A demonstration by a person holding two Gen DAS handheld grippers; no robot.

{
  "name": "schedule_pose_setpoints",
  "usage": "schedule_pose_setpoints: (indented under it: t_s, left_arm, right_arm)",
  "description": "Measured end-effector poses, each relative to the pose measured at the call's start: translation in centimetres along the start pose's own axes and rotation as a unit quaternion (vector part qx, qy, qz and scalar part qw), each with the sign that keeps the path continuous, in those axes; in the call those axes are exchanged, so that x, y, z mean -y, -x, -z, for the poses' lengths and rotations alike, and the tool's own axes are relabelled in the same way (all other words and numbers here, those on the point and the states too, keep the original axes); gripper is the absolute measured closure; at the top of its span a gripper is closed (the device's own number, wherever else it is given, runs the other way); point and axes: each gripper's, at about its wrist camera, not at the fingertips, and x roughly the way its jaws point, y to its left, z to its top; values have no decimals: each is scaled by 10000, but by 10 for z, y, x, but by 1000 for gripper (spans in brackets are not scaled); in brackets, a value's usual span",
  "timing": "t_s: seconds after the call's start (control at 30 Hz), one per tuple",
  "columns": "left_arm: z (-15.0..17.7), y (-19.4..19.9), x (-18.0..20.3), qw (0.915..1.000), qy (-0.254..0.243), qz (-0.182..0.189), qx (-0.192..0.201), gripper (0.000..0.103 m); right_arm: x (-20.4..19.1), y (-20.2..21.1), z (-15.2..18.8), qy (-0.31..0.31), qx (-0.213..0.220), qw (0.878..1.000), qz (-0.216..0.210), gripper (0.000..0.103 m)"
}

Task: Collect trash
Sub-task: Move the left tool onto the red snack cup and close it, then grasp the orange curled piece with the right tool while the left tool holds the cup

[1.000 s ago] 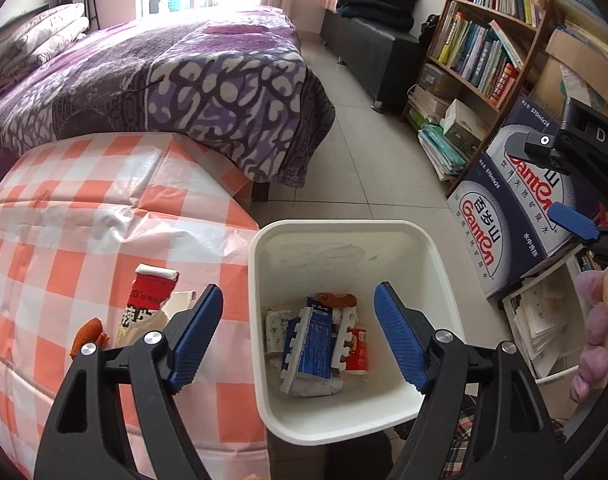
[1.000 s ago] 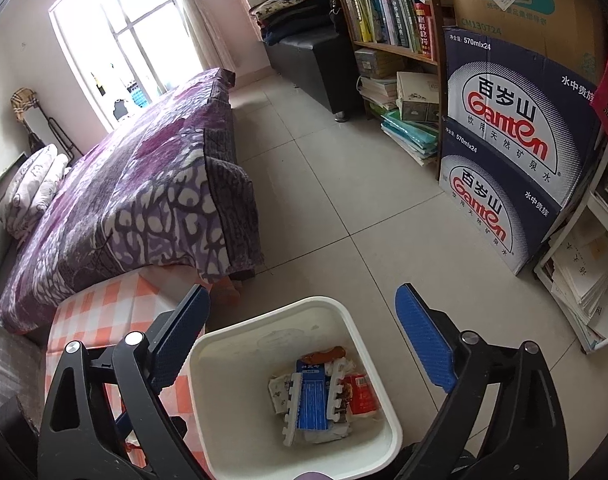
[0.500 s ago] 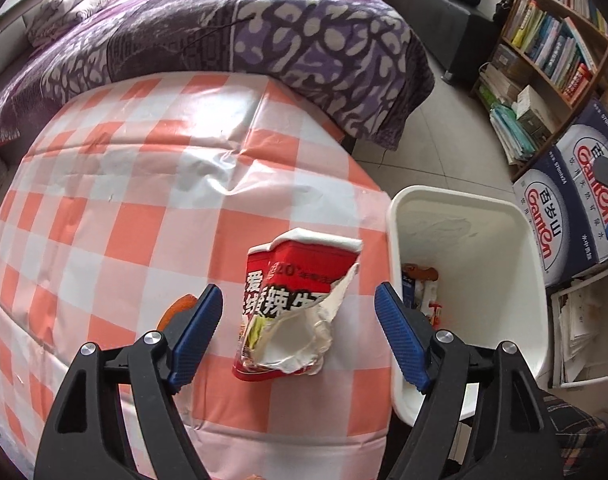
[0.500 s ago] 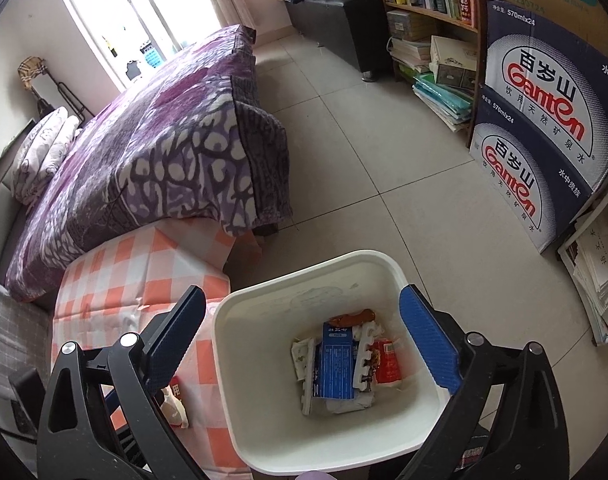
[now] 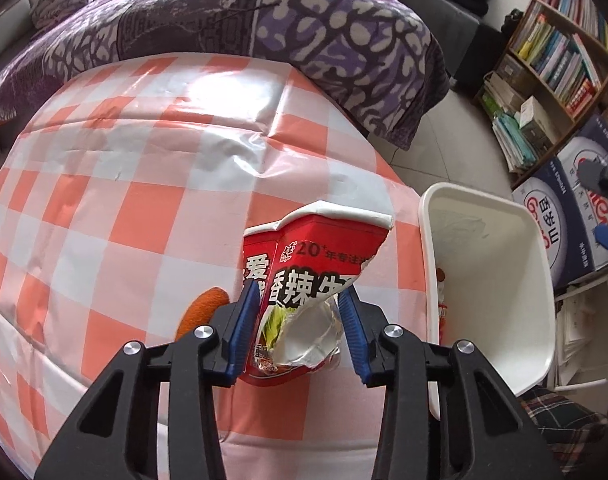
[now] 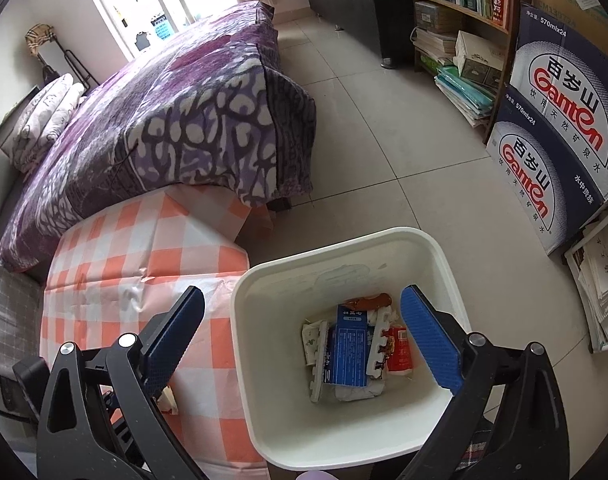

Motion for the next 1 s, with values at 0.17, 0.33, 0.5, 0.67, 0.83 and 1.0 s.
schedule_pose_setpoints:
  t_s: [0.17, 0.33, 0.5, 0.67, 0.83, 1.0]
  left_arm:
    - [-8, 35, -39, 9978, 526, 69, 403, 62]
    - [-12, 69, -83, 9915, 971, -264, 831, 62]
    - [-6, 83, -131, 9835, 1447, -575, 926, 62]
    - [8, 87, -174, 9767, 1830, -706, 866, 62]
    - [18, 93, -201, 9719, 2049, -742, 886, 62]
    - [25, 95, -213, 9698, 2144, -763, 874, 62]
  right_arm:
    - [-35, -7, 11, 306, -102, 9994, -81, 9]
    - [-83, -18, 32, 796, -261, 9963, -197, 9]
    - [-135, -35, 66, 1333, -615, 9884, -383, 9]
    - [-171, -53, 96, 1483, -970, 9832, -443, 9]
    - [-194, -65, 123, 1599, -1171, 9795, -353, 13]
    - [-212, -76, 144, 1971, -1299, 9716, -177, 29]
